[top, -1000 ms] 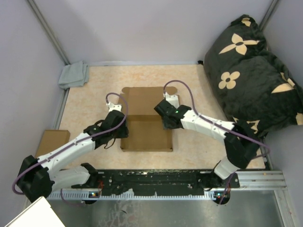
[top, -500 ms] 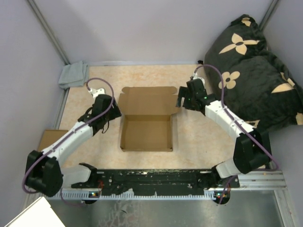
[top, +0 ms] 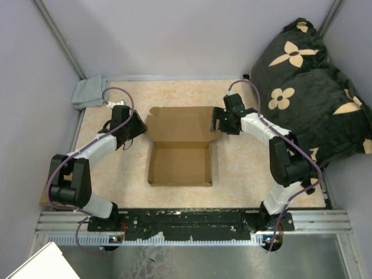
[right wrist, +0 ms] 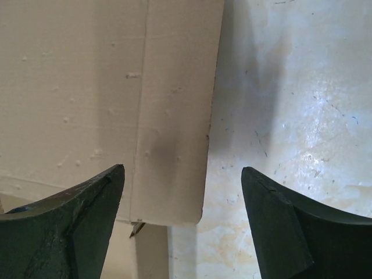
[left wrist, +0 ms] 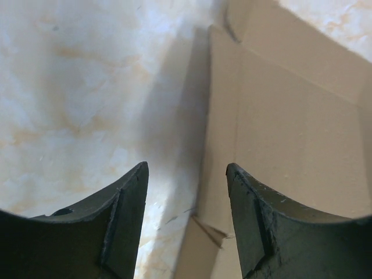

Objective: Fold the paper box

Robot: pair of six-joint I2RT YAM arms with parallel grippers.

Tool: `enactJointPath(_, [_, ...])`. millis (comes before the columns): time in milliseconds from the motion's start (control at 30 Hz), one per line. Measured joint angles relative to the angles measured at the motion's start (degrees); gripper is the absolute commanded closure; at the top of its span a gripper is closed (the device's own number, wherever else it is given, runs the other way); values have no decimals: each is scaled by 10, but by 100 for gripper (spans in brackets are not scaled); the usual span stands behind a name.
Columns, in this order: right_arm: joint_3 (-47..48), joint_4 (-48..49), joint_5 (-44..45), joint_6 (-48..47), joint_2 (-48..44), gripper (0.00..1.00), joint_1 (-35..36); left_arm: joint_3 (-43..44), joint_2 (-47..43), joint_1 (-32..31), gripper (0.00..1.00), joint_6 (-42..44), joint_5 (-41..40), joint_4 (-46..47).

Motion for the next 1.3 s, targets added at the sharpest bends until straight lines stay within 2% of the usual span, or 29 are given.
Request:
enactJointPath(133, [15,-2,-19,-6,23,22,-11,28,19,2,42,1,17,23])
enactJointPath(333, [76,2,-69,-25,70,38,-27,87,75,7,49,5,43,44])
enactJointPath(467, [110,0,-100,-37,99,42,-27,118,119,7,51,11,71,41])
enactJointPath(700, [139,-19,-119,-43,113,44,-27,168,170,10,56,28,105,13])
enactJointPath(833, [143,-22,-125,-44,114,44,-27,178,181,10,64,35,123,4])
enactJointPath(967, [143,-25,-125,-47,114,44,-27,179,184,10,65,41,133,-5])
enactJointPath(1000, [143,-26,-125,-47,114,44,-27,181,185,10,64,43,133,-10])
enactJointPath(1067, [143,-28,-125,-48,114,44,-27,186,188,10,51,45,132,-22])
enactJointPath(1133, [143,-29,-124,-49,114,44,-27,188,187,10,44,47,128,-29])
enactJointPath(1300, [143,-35,-122,-51,114,44,-27,189,171,10,41,56,88,-54])
